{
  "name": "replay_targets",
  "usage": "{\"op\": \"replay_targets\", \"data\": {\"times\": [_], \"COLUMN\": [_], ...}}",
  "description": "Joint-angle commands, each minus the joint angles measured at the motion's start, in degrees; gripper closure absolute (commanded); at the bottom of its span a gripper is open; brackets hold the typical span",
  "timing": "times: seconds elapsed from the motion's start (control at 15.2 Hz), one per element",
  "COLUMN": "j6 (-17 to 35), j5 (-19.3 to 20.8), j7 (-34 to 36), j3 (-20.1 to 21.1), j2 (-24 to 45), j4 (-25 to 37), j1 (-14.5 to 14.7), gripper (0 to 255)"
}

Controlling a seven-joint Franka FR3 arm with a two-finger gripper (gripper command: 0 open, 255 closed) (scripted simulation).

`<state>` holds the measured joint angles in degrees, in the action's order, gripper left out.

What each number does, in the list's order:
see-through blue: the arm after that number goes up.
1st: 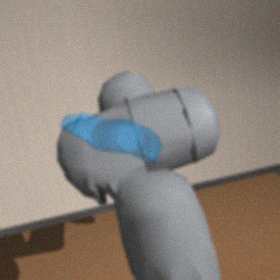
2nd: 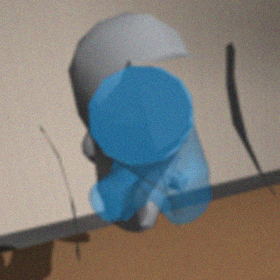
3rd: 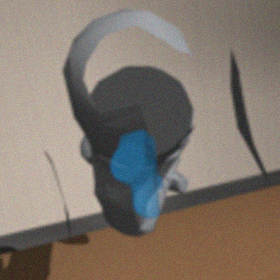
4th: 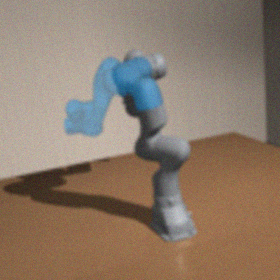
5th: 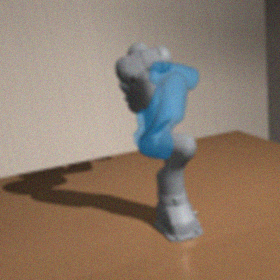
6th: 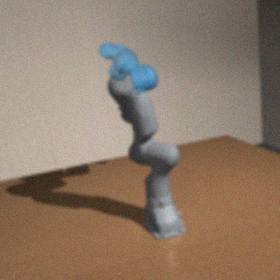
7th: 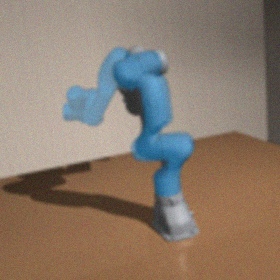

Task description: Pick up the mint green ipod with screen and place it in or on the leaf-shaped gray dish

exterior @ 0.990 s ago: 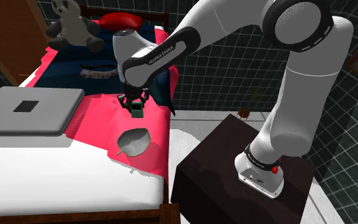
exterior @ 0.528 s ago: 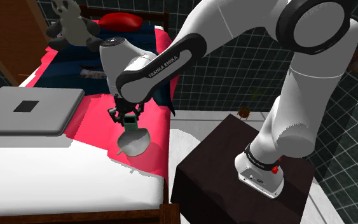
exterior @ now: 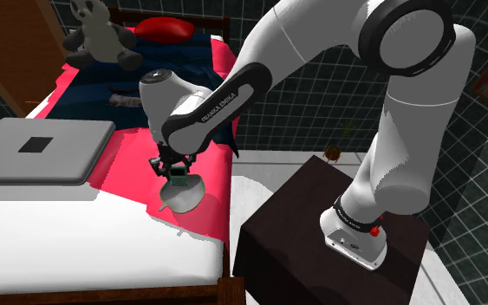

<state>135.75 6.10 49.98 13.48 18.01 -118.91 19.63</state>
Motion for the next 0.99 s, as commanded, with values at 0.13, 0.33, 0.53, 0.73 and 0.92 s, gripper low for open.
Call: {"op": "replay_targets", "data": {"times": [0.13,0.33,0.53,0.73,0.92], "j6": [2.55,4.4,5.48,5.48,5.48], "j5": [0.8,1.45,1.84,1.84,1.84], "j7": [0.54,0.98,1.24,1.24,1.24], "j3": [-0.37,-0.71,-0.94,-0.94,-0.94], "j2": [2.05,3.78,4.83,4.84,4.84], "j4": [-0.53,-0.7,-0.75,-0.75,-0.75], "j1": [0.26,0.51,0.67,0.67,0.67], "gripper": [255,255,255,255,255]}}
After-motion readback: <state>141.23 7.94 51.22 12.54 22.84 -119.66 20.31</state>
